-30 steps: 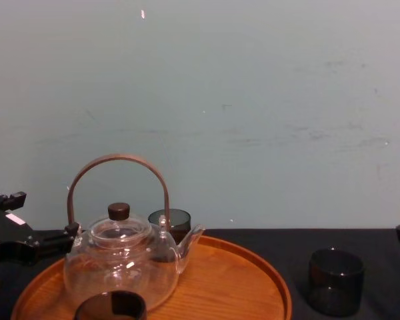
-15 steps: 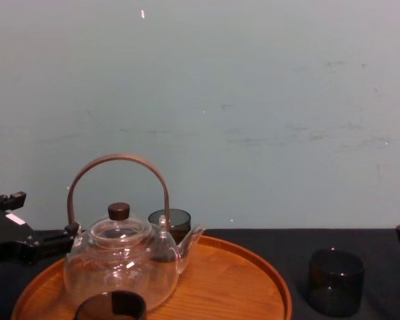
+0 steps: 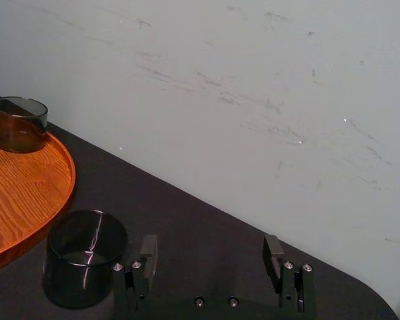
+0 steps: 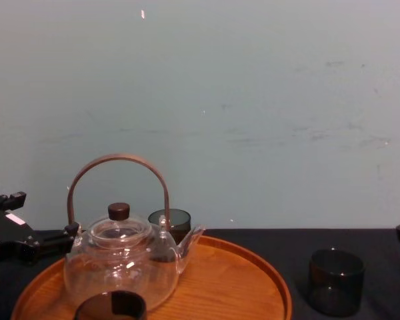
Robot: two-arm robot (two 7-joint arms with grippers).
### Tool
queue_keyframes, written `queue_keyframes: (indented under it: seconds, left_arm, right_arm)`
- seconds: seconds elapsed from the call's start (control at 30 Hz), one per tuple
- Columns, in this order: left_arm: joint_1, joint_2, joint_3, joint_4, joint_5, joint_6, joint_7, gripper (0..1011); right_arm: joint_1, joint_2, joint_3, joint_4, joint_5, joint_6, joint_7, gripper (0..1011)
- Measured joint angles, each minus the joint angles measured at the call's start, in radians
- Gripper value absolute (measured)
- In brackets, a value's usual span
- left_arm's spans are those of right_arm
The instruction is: Pick up the glass from the table and place it on the tray.
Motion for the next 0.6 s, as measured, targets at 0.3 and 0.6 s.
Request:
queue_keyframes:
  seconds: [0.3, 0.6]
  left_arm:
    - [0.0, 0.0, 0.0, 0.0, 0.0, 0.0, 0.0, 1010]
    - [0.0, 0.0, 0.0, 0.0, 0.0, 0.0, 0.0, 1010]
  right_arm:
    - [0.0, 0.0, 0.0, 0.0, 0.0, 0.0, 0.0, 1009]
    - [0.01, 0.01, 0.001, 0.009, 0.025, -0.004, 0.089, 1009]
